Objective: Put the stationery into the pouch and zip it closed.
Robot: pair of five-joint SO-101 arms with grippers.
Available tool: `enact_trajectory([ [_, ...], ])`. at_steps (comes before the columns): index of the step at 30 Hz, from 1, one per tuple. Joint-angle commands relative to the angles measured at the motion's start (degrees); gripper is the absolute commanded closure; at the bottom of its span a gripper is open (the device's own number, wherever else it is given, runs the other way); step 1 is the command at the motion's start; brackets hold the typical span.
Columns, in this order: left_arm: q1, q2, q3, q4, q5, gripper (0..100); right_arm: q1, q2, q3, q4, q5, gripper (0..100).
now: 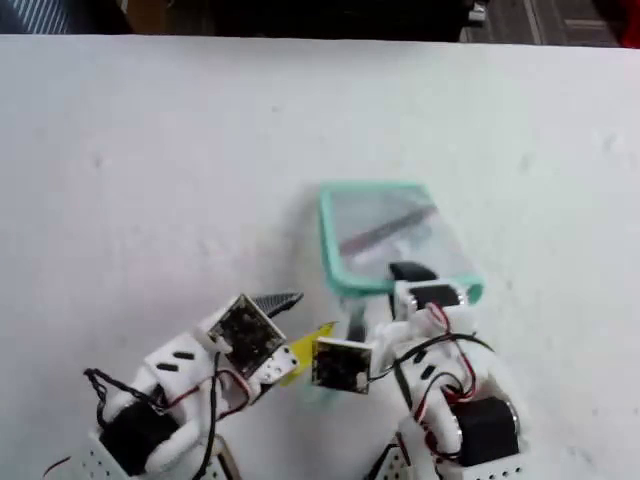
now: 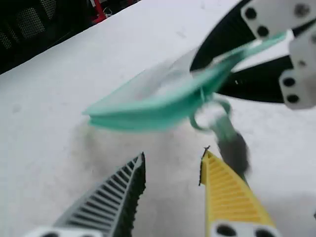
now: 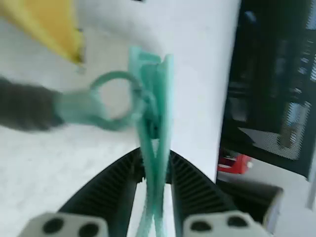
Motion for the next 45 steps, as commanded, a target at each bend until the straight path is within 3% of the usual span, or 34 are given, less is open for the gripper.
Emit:
enact_trajectory([
  [1,1.3,0.2,-5.1,3.1,-1.0,80,2.2,-4.6,1.1,-5.0,0.3,98.1],
  [7,-0.3,0.2,-5.0,3.1,-7.2,80,1.9,-5.0,0.9,-3.6,-2.1,98.1],
  [14,-19.1,0.2,-5.3,-4.0,-8.5,80,1.7,-5.1,-5.2,-0.5,-6.4,98.1],
  [18,-23.8,0.2,-5.3,-7.1,-8.9,79,-1.7,-5.1,-10.4,3.9,-9.8,98.1],
  [23,-21.2,0.2,-5.3,-11.7,-13.5,79,-7.7,-5.1,-15.4,7.2,-12.7,98.1],
  [29,-11.0,0.2,-6.0,-6.2,-16.4,77,-9.5,-5.1,-15.6,7.5,-15.2,98.1],
  [32,-10.2,0.2,-6.0,-6.4,-16.4,72,-9.5,-5.4,-16.0,9.0,-14.9,98.1],
  [38,-8.7,0.4,-5.7,-8.2,-16.5,71,-9.5,-5.4,-16.7,13.6,-14.9,98.1],
  [45,-8.1,0.4,3.0,-19.6,-16.5,71,-16.9,-5.1,-24.1,22.0,-14.9,98.1],
])
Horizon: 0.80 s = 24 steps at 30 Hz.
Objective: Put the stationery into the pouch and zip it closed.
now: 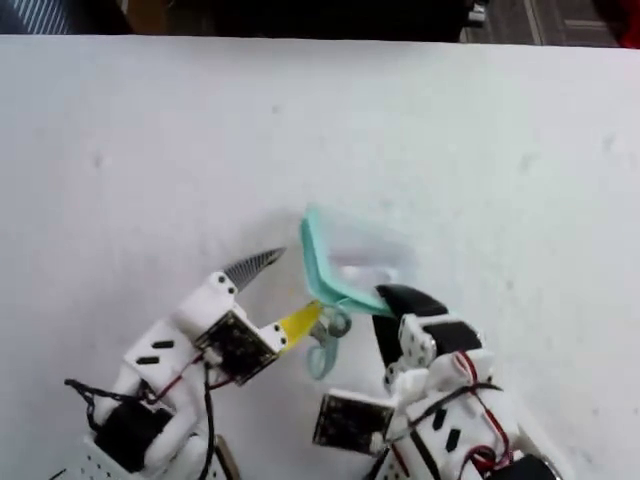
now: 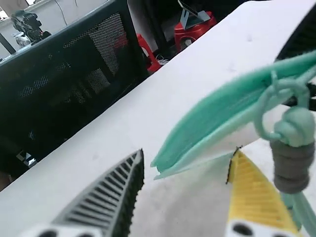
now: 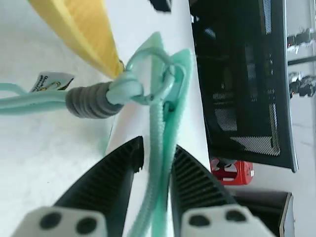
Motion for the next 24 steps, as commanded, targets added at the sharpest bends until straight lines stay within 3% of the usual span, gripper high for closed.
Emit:
enact_trajectory([
  [1,0.9,0.4,1.4,-4.2,-0.7,71,-3.9,-0.7,-6.0,3.4,-0.3,98.1],
  [5,1.1,0.4,1.4,-4.3,-0.7,71,-4.7,-0.7,-6.9,6.0,-0.2,98.1],
  [16,11.2,0.3,1.6,-4.1,-0.3,72,-9.5,-0.7,-6.7,8.6,3.6,98.1],
  [24,16.0,0.2,1.5,1.7,-0.3,74,-4.1,-0.7,-5.6,1.7,5.2,98.1],
])
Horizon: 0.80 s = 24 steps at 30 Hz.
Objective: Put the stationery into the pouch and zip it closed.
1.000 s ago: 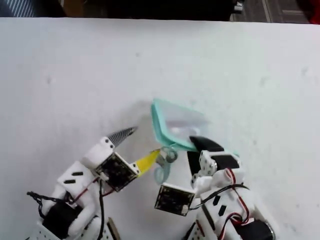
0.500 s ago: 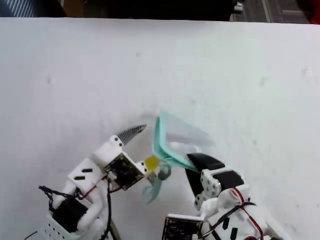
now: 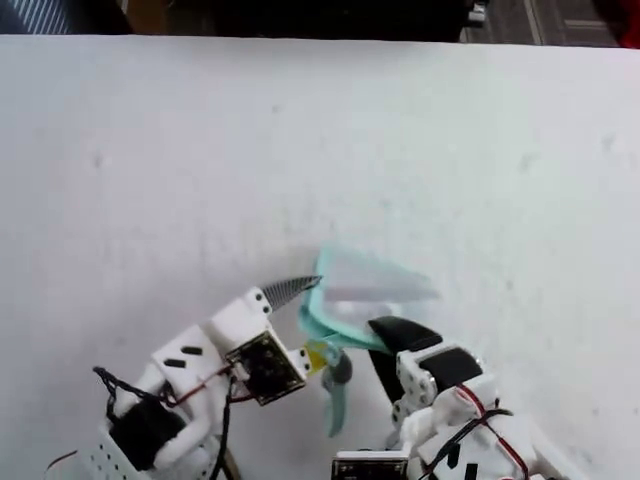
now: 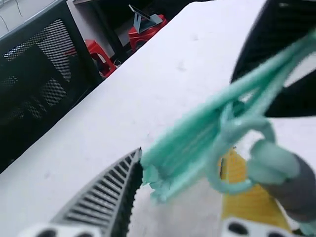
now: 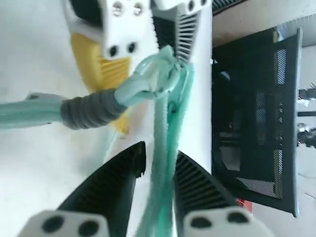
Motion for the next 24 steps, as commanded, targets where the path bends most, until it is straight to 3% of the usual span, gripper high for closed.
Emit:
enact_trajectory([
  [1,4.3,-0.5,-0.6,1.1,-0.2,74,3.4,0.2,-0.7,-7.0,0.7,98.1],
  [3,5.3,-0.5,-0.7,0.9,0.2,76,5.2,0.2,1.8,-10.6,0.6,98.1],
  [8,10.1,-0.5,-2.9,-0.7,3.3,98,5.8,0.2,9.2,-17.2,0.6,98.1],
  [18,10.2,-0.5,-4.0,-2.4,3.4,98,6.0,-0.2,11.1,-16.8,-1.8,96.9],
  [24,10.2,-0.5,-3.5,-2.3,3.4,98,7.6,-0.3,10.7,-11.6,-12.1,74.5],
])
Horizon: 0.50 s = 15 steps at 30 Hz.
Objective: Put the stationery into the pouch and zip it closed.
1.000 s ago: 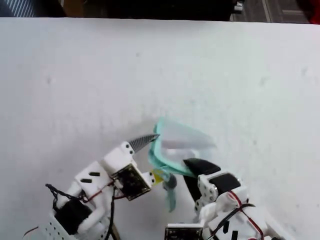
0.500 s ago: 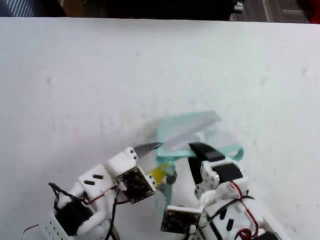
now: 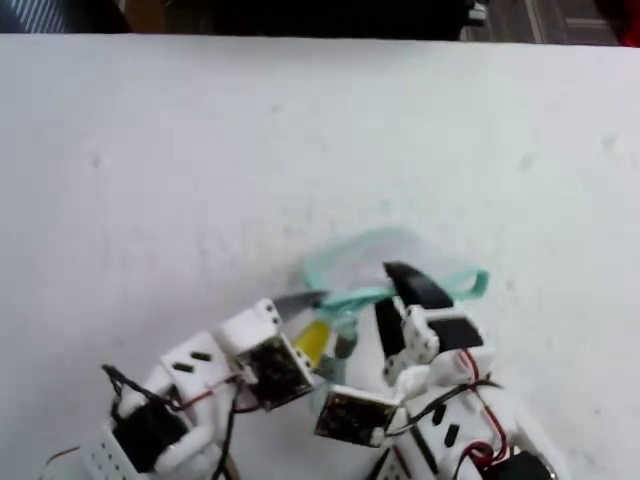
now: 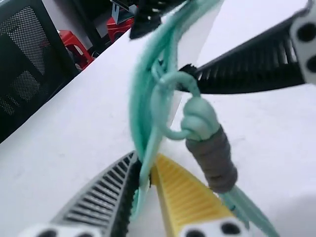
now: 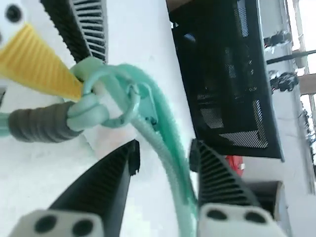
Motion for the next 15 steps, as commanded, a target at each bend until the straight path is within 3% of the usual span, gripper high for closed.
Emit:
enact_trajectory([
  [1,5.4,-0.9,-3.6,-3.4,0.5,98,1.0,-0.1,-0.2,1.8,-5.1,74.6],
  [6,5.4,-0.9,-3.6,-3.1,0.5,98,-2.4,-0.1,-0.2,5.4,-5.1,83.0],
  [11,4.9,-0.9,-3.5,-3.0,0.5,98,-6.7,-1.9,-1.1,5.6,-5.1,99.2],
  [15,0.7,-0.9,-3.8,-3.0,0.4,94,-6.8,-3.5,-5.4,6.7,-5.3,98.1],
])
